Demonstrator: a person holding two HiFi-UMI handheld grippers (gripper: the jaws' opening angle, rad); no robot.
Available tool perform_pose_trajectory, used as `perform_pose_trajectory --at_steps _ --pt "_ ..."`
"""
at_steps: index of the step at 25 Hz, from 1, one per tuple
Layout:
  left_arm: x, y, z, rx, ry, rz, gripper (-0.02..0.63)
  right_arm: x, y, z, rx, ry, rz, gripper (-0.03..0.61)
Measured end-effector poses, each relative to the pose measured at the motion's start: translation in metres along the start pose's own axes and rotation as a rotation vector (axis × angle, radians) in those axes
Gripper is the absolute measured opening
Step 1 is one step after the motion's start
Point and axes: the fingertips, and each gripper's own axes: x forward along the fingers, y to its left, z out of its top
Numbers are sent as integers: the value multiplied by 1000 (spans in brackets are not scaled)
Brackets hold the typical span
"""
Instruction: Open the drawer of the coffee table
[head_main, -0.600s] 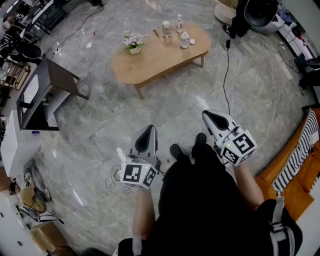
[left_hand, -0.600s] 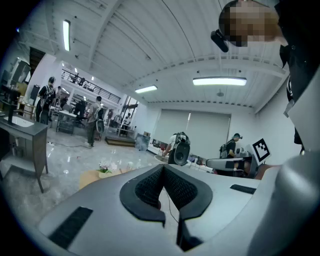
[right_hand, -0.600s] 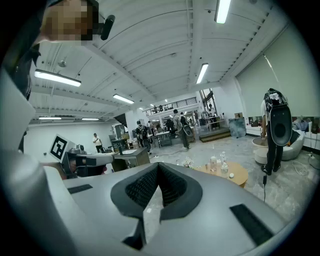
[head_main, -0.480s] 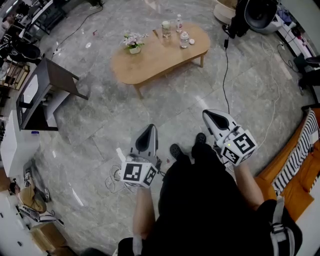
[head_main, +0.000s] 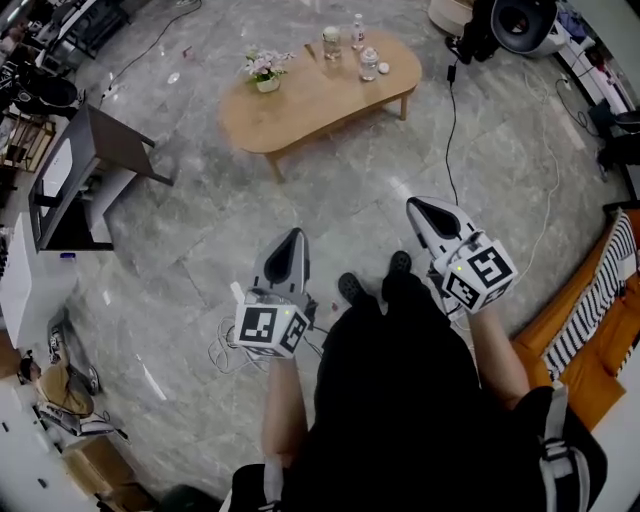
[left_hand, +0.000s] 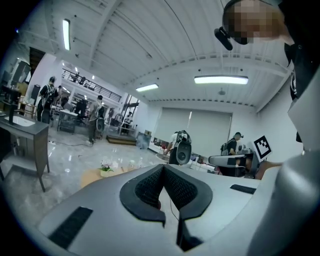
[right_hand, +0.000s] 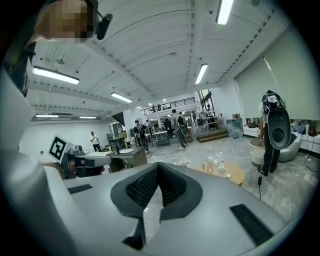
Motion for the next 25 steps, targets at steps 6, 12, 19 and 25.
perform_pose_trajectory --at_steps 6,12,19,25 --pt "3 -3 -7 -5 8 -8 3 -1 -11 -1 55 -20 -33 12" --pt "17 1 -14 -18 28 -7 3 7 -29 -9 55 16 -50 12" --pt "48 10 -16 -20 52 50 3 35 -72 -15 75 57 -29 12" --pt "87 27 -9 -42 47 140 3 79 -118 -10 29 94 50 12"
